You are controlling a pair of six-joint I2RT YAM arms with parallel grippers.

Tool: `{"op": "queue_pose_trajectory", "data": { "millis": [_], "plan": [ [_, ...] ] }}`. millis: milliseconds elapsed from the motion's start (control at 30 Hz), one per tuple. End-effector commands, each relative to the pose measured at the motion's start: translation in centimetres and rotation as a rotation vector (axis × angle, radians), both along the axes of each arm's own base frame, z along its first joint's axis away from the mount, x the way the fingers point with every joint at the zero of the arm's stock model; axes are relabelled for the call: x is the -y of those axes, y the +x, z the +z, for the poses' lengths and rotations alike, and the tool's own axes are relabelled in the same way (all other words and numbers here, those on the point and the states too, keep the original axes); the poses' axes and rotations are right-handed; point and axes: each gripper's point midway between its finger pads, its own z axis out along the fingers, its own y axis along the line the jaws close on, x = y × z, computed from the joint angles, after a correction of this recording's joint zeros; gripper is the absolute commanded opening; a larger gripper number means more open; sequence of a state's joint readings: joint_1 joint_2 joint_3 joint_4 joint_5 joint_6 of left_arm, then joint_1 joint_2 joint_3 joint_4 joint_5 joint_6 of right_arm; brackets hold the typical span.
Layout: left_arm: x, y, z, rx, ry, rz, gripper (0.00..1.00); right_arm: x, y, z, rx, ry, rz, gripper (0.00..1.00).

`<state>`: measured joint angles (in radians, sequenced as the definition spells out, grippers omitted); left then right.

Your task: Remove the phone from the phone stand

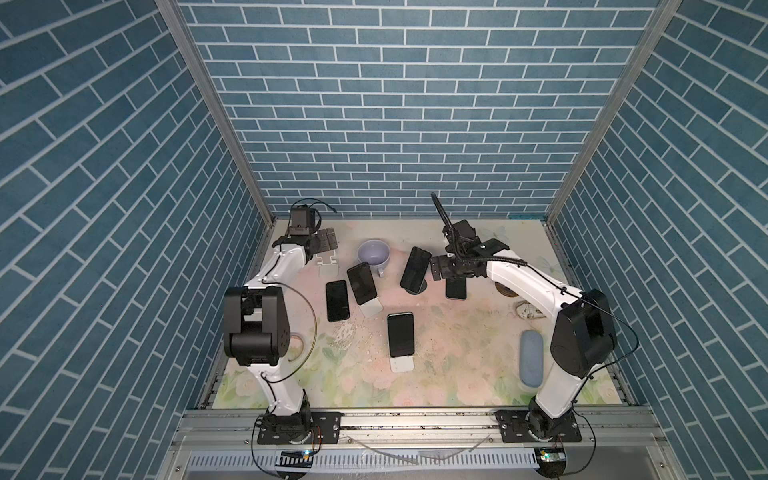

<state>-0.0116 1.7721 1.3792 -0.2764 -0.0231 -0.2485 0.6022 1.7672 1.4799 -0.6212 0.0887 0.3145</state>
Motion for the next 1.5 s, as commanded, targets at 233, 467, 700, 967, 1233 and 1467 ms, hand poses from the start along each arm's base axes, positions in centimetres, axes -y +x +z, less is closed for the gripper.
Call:
{"op": "queue_pose_trajectory", "data": {
  "millis": [233,467,700,967,1233,1467],
  "plan": [
    [0.5,-6.0,0.3,0.025,-0.11,0.051,1.0,-0.2,-0.5,1.4,-0.003,0.036,-0.01,0.97],
    [1.6,-10.8,0.0,0.024,-0.185,0.035,1.0,-0.6,-0.6,1.7,-0.008,0.062,-0.017,0.97],
    [4.4,-14.3,0.3,0.043,-0.261,-0.04,1.0,-1.2,-1.2,2.2,-0.008,0.113,-0.022,0.98],
    [6.8,-17.8,-0.4,-0.017,-0.259,-0.107,1.0,-1.9,-3.0,3.5,0.017,0.147,-0.002,0.99],
    [9.6,-20.2,-0.8,-0.05,-0.261,-0.188,1.0,-4.2,-6.5,5.5,0.042,0.204,0.002,0.99],
    [9.7,-21.5,-0.5,-0.032,-0.264,-0.199,1.0,-5.8,-10.6,6.3,0.08,0.202,0.029,0.99]
  ]
}}
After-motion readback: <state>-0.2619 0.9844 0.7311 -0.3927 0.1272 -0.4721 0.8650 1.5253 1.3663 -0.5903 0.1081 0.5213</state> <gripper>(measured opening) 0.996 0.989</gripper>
